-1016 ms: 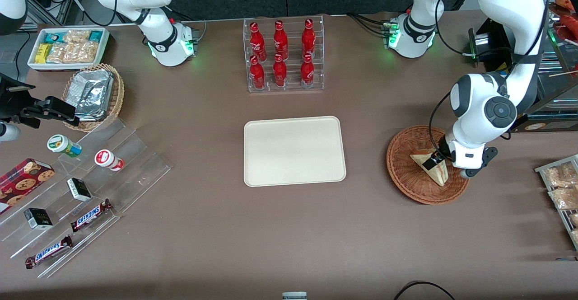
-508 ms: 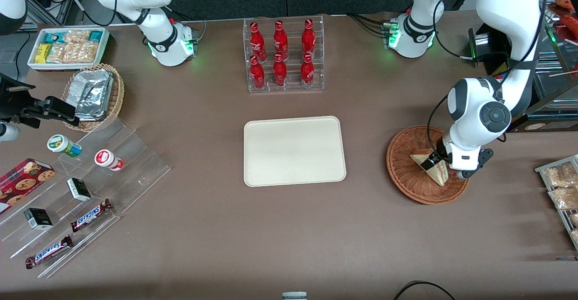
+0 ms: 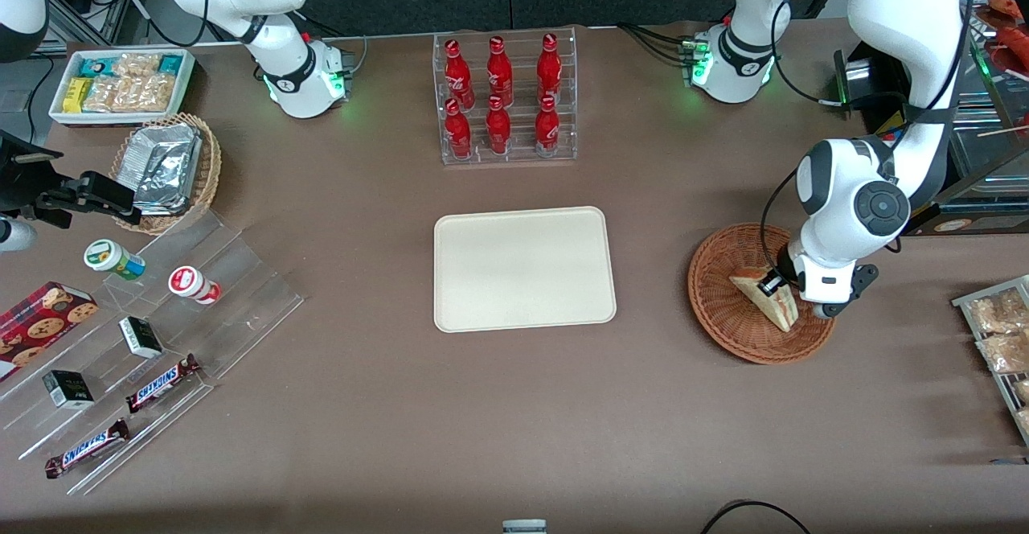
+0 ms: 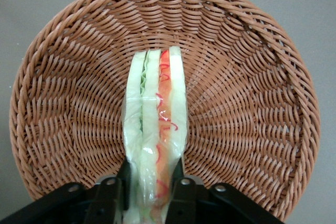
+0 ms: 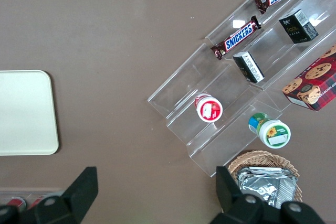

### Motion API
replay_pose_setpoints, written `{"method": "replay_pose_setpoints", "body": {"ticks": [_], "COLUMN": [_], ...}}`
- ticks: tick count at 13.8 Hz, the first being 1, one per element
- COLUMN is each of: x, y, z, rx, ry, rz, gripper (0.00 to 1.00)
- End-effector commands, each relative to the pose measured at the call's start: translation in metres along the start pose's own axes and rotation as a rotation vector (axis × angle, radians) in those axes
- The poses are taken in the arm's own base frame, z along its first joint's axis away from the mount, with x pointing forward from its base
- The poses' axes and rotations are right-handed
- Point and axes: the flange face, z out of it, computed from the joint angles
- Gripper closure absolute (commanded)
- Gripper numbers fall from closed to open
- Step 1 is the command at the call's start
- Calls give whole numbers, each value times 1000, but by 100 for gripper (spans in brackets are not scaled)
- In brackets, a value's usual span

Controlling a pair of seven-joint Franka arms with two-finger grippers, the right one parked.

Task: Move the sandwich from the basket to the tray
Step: 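Lift the sandwich and carry it over the cream tray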

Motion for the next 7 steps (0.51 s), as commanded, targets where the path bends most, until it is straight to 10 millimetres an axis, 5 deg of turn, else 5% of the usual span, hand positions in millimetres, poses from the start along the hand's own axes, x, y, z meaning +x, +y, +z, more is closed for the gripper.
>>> {"method": "replay_pose_setpoints", "body": {"ticks": [1, 7], "x": [-4, -14], "y": [-3, 4], "z": [-15, -135], "rx": [15, 108], "ry": [-4, -38], "rz": [8, 79], "gripper": [100, 100]}}
